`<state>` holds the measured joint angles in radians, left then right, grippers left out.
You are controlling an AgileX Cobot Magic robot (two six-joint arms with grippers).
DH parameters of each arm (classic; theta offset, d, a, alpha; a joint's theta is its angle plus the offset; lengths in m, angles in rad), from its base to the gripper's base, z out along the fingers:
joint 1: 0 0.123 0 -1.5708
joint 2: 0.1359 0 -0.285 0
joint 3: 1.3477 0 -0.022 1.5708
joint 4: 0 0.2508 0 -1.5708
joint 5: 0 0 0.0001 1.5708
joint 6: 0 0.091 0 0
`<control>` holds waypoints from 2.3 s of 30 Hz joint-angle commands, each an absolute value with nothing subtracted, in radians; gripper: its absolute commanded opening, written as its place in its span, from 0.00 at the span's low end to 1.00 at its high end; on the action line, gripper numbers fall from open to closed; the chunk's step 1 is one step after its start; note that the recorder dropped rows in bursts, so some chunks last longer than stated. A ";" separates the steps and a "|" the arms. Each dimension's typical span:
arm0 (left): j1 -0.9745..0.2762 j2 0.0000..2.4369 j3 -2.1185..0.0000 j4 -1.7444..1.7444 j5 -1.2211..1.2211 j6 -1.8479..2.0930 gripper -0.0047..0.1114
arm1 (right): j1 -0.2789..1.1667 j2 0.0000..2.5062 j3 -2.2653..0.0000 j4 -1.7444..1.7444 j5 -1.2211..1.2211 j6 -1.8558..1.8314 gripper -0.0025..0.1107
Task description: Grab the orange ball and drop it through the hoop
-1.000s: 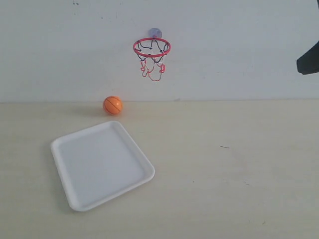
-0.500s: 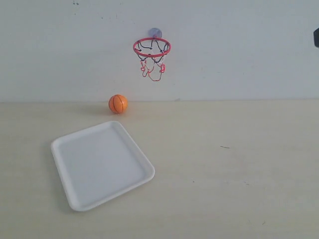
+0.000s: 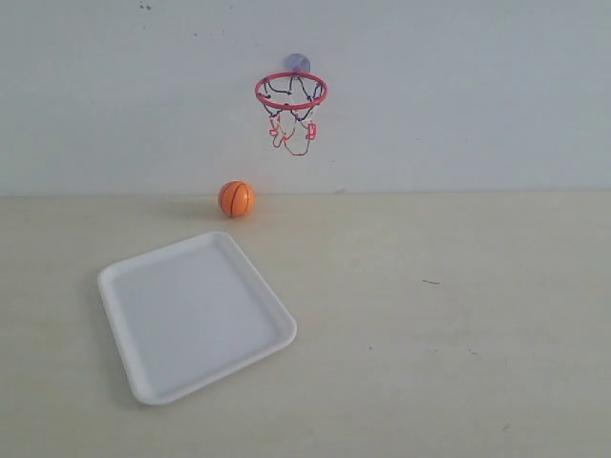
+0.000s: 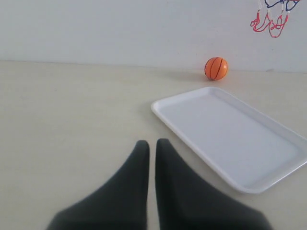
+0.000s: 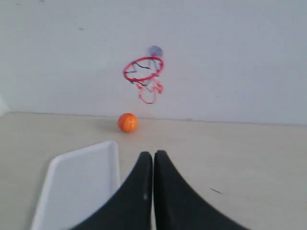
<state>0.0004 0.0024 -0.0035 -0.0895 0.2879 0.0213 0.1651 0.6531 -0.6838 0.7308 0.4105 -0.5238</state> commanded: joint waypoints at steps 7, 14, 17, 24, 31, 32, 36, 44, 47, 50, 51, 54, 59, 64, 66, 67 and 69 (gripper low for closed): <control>0.002 0.000 0.000 -0.088 0.285 0.014 0.08 | 0.070 0.207 -0.024 0.725 0.022 -0.549 0.02; 0.002 0.000 0.000 -0.088 0.285 0.014 0.08 | 0.068 0.000 0.000 0.712 0.117 -0.623 0.02; 0.002 0.000 0.000 -0.088 0.285 0.014 0.08 | 0.068 0.000 0.000 0.712 0.117 -0.602 0.02; 0.002 0.000 0.000 -0.088 0.285 0.014 0.08 | 0.112 0.000 0.000 0.686 0.124 -0.568 0.02; 0.002 0.000 0.000 -0.088 0.285 0.014 0.08 | 0.112 0.000 0.000 0.220 0.153 -0.030 0.02; 0.002 0.000 0.000 -0.088 0.285 0.014 0.08 | 0.112 0.000 0.000 0.188 0.153 0.006 0.02; 0.002 0.000 0.000 -0.088 0.285 0.014 0.08 | 0.112 0.000 0.000 0.182 0.153 0.006 0.02; 0.002 0.000 0.000 -0.088 0.285 0.014 0.08 | 0.112 0.000 0.000 0.182 0.326 -0.115 0.02; 0.002 0.000 0.000 -0.088 0.285 0.014 0.08 | 0.112 0.000 0.000 0.182 0.346 -0.120 0.02; 0.002 0.000 0.000 -0.088 0.285 0.014 0.08 | 0.112 0.000 0.000 0.180 0.341 -0.128 0.02; 0.002 0.000 0.000 -0.088 0.285 0.014 0.08 | 0.112 0.000 0.000 0.177 0.341 -0.134 0.02; 0.002 0.000 0.000 -0.089 0.285 0.014 0.08 | 0.112 0.000 0.000 0.176 0.343 -0.131 0.02; 0.002 0.000 0.000 -0.089 0.285 0.014 0.08 | 0.112 0.000 0.000 0.176 0.343 -0.129 0.02; 0.002 0.000 0.000 -0.089 0.285 0.014 0.08 | 0.112 0.000 0.000 0.176 0.343 -0.129 0.02; 0.002 0.000 0.000 -0.089 0.285 0.014 0.08 | 0.112 0.000 0.000 0.176 0.343 -0.129 0.02; 0.002 0.000 0.000 -0.089 0.285 0.014 0.08 | 0.112 0.000 0.000 0.176 0.343 -0.129 0.02; 0.002 0.000 0.000 -0.089 0.285 0.014 0.08 | 0.112 0.000 0.000 0.176 0.343 -0.129 0.02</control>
